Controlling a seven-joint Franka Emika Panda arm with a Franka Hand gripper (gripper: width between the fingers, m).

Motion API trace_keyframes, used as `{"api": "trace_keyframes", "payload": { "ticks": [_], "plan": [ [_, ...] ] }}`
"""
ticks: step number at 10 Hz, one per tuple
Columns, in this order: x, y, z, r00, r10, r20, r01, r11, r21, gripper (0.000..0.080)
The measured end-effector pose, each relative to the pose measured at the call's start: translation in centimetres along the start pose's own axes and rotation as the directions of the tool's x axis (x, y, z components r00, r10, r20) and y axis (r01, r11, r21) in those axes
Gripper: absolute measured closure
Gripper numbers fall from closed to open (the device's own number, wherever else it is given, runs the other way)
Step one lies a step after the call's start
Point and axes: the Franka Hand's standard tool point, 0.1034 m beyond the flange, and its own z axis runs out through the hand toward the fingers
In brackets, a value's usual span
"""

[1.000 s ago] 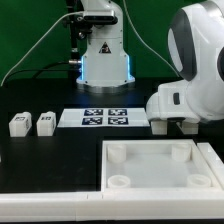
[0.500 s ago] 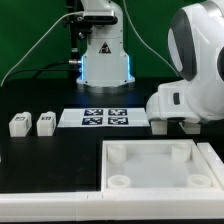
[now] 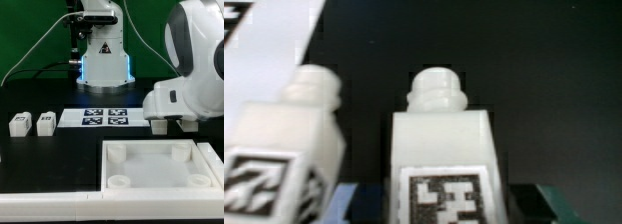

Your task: Assemble one leg

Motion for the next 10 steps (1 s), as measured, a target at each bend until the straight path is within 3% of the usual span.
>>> {"api": "trace_keyframes", "payload": {
  "ticks": [2,5,6,8,9,10],
  "plan": [
    [-0.9,1.3,-4.4,0.999,-0.033,-0.041,0.034,0.999,0.013,0.0510],
    [-1.8,3.1,-10.4,0.944,-0.078,-0.322,0.084,0.996,0.005,0.0509],
    [-1.9,3.5,-11.8,0.899,-0.074,-0.432,0.078,0.997,-0.010,0.0509],
    [-1.8,3.6,-12.5,0.772,-0.067,-0.632,0.071,0.997,-0.019,0.0509],
    [-1.9,3.7,-12.1,0.746,-0.065,-0.663,0.069,0.997,-0.021,0.0509],
    [-1.3,3.7,-12.9,0.663,-0.063,-0.746,0.070,0.997,-0.023,0.0509]
  ]
}}
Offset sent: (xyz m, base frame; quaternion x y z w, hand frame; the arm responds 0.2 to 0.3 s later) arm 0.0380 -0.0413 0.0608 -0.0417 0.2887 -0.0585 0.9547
